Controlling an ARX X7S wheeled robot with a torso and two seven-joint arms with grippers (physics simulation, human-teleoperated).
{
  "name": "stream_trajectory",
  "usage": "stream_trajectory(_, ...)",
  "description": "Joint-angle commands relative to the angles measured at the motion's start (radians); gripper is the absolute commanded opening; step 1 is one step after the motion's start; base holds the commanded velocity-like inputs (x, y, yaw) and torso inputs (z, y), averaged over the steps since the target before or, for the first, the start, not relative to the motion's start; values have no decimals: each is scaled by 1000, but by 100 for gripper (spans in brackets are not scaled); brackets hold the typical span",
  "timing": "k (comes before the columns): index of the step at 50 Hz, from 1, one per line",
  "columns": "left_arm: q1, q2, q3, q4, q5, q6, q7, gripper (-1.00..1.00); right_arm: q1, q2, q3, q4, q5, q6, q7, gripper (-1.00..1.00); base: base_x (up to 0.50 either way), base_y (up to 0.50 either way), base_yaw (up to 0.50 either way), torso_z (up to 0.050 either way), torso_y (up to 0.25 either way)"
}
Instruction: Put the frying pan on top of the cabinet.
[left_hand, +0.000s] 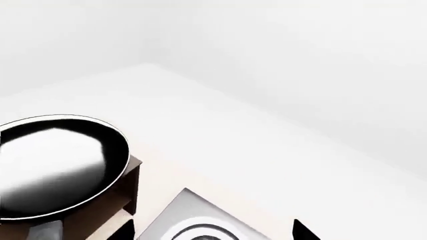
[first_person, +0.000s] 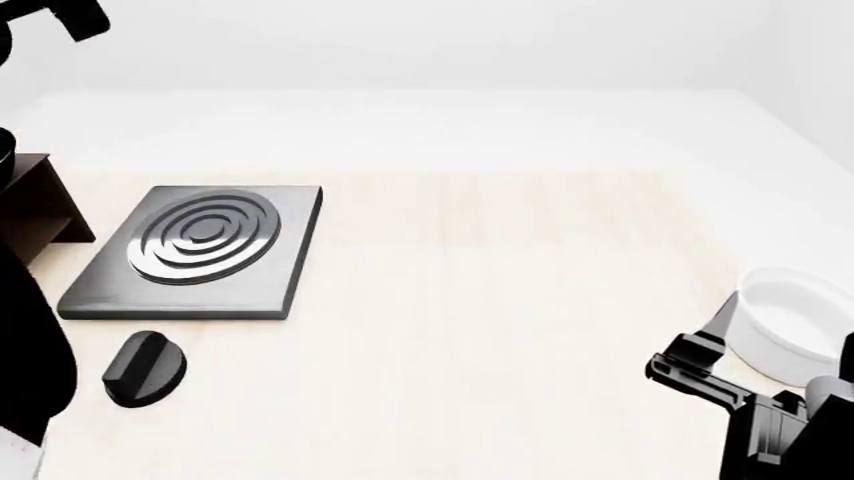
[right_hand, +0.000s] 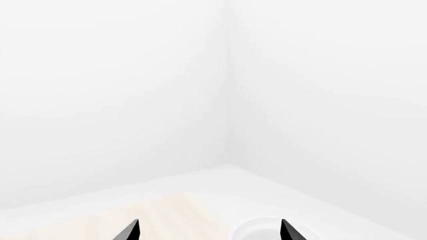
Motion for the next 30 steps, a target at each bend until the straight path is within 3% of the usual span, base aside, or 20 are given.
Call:
stream_trajectory(1, 520, -38, -124, 700, -966, -151, -454, 100, 1, 5, -16, -6, -4, 8, 3, 100, 0, 0, 0, 0, 0)
stream_trajectory(2, 670, -34, -158, 850, -1116, -102, -336, 100, 4, 6, -19, -2, -3, 8, 1, 100, 0, 0, 0, 0, 0)
stream_trajectory(3, 732, -29, -171, 882, -1136, -96, -302, 100, 4, 6, -18, -1, 4, 7, -4, 100, 0, 0, 0, 0, 0)
stream_trajectory(5, 879, -37, -160, 1025, -966, 4, -150, 100, 6, 9, -23, 2, 23, 1, -23, 100, 0, 0, 0, 0, 0)
stream_trajectory(7, 973, -19, -185, 1039, -965, 52, -64, 100, 4, 9, -27, -1, 17, -1, -19, 100, 0, 0, 0, 0, 0)
stream_trajectory(9, 1102, -18, -106, 1086, -757, 186, 71, 100, 0, 13, -35, -5, 15, -7, -26, 100, 0, 0, 0, 0, 0)
stream_trajectory(12, 1228, -11, -43, 1108, -591, 336, 175, 100, -5, 17, -41, -11, 15, -16, -32, 100, 0, 0, 0, 0, 0)
stream_trajectory(15, 1338, 14, -45, 1106, -546, 440, 260, 100, -3, 22, -55, -7, 9, -26, -41, 100, 0, 0, 0, 0, 0)
stream_trajectory(16, 1405, 23, -6, 1093, -450, 531, 309, 100, -2, 26, -68, -2, 6, -36, -53, 100, 0, 0, 0, 0, 0)
stream_trajectory(18, 1438, 27, 25, 1058, -395, 589, 353, 100, -5, 34, -89, -3, -11, -48, -63, 100, 0, 0, 0, 0, 0)
stream_trajectory(20, 1413, 34, 49, 1073, -328, 600, 300, 100, -9, 39, -104, -9, -26, -51, -64, 100, 0, 0, 0, 0, 0)
stream_trajectory(21, 1411, 32, 16, 1071, -417, 568, 321, 100, -14, 47, -117, -16, -36, -60, -73, 100, 0, 0, 0, 0, 0)
stream_trajectory(24, 1409, 25, 108, 1048, -310, 596, 315, 100, -23, 53, -130, -32, -51, -63, -72, 100, 0, 0, 0, 0, 0)
stream_trajectory(30, 1404, 33, 96, 1046, -333, 586, 303, 100, -16, 81, -199, -28, -122, -71, -90, 100, 0, 0, 0, 0, 0)
